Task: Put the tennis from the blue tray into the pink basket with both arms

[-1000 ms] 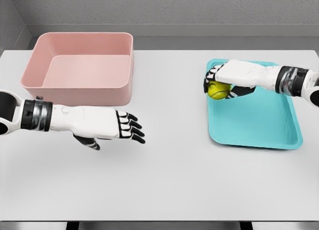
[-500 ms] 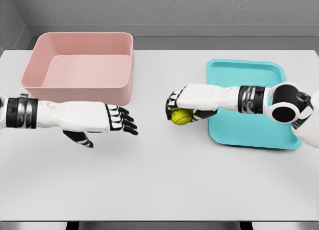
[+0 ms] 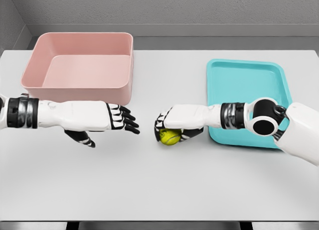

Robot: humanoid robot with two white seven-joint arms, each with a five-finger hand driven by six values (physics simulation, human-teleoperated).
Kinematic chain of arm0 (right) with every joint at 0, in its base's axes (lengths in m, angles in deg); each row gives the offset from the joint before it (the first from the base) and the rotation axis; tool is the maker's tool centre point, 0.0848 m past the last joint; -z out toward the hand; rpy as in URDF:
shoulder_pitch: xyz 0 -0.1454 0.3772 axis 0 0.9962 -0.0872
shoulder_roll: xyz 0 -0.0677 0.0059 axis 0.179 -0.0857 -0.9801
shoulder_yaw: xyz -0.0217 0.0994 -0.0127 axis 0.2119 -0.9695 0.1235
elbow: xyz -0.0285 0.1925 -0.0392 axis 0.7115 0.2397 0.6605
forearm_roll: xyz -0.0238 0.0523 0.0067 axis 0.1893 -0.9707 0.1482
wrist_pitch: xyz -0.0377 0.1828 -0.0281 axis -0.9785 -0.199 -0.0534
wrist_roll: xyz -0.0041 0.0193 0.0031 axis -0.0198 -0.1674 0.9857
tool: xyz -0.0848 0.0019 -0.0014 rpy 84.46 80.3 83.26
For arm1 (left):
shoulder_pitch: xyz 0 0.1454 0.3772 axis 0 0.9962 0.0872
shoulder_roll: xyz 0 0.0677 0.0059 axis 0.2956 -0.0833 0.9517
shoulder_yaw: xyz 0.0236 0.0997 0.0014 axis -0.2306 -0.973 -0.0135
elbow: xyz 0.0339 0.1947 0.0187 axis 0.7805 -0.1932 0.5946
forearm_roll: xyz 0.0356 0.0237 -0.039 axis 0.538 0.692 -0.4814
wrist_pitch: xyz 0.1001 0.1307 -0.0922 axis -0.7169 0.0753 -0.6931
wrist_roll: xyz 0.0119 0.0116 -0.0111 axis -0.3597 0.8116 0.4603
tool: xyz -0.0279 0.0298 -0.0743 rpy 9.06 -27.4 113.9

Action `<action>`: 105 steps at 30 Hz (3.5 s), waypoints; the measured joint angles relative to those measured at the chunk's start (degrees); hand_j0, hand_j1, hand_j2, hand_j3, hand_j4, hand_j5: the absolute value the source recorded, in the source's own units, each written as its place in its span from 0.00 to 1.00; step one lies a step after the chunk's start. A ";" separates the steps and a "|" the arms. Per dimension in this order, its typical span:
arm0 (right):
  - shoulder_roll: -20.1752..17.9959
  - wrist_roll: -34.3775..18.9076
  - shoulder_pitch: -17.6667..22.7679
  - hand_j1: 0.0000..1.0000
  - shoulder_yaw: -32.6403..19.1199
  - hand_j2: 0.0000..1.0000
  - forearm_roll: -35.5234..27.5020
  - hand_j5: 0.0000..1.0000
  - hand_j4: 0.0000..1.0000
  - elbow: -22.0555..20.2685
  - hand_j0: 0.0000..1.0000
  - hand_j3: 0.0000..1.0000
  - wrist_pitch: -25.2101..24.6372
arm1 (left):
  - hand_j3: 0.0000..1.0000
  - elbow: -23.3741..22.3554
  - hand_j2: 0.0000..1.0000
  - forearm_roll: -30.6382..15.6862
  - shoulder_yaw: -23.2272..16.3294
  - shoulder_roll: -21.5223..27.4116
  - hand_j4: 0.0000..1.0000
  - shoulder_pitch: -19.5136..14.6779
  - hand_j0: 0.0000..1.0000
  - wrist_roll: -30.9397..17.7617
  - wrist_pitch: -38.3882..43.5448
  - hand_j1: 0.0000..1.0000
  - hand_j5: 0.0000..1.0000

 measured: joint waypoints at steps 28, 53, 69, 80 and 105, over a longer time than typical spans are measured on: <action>-0.32 0.18 -1.49 1.00 -1.57 1.00 0.03 1.00 1.00 1.45 1.00 1.00 -0.79 | 1.00 0.10 1.00 1.12 5.48 -0.53 1.00 1.76 1.00 10.56 0.04 1.00 1.00; -16.40 5.44 5.80 1.00 -22.11 1.00 0.13 1.00 1.00 12.07 1.00 1.00 -0.44 | 1.00 -0.27 1.00 3.30 0.94 -18.00 1.00 -4.31 1.00 -5.21 -0.01 1.00 1.00; -15.78 5.36 5.89 1.00 -23.74 1.00 0.11 1.00 1.00 12.94 1.00 1.00 -0.40 | 1.00 -5.45 1.00 6.32 1.65 -18.85 1.00 -0.70 1.00 -5.51 12.49 1.00 1.00; -16.02 5.36 5.89 1.00 -23.64 1.00 0.11 1.00 1.00 12.94 1.00 1.00 -0.38 | 1.00 -4.06 1.00 10.65 0.91 -21.61 1.00 -0.79 1.00 -7.01 12.91 1.00 1.00; -16.29 5.36 5.89 1.00 -23.52 1.00 0.11 1.00 1.00 12.92 1.00 1.00 -0.38 | 1.00 -9.96 1.00 10.26 -0.47 -26.54 1.00 -0.26 1.00 -9.47 14.12 1.00 1.00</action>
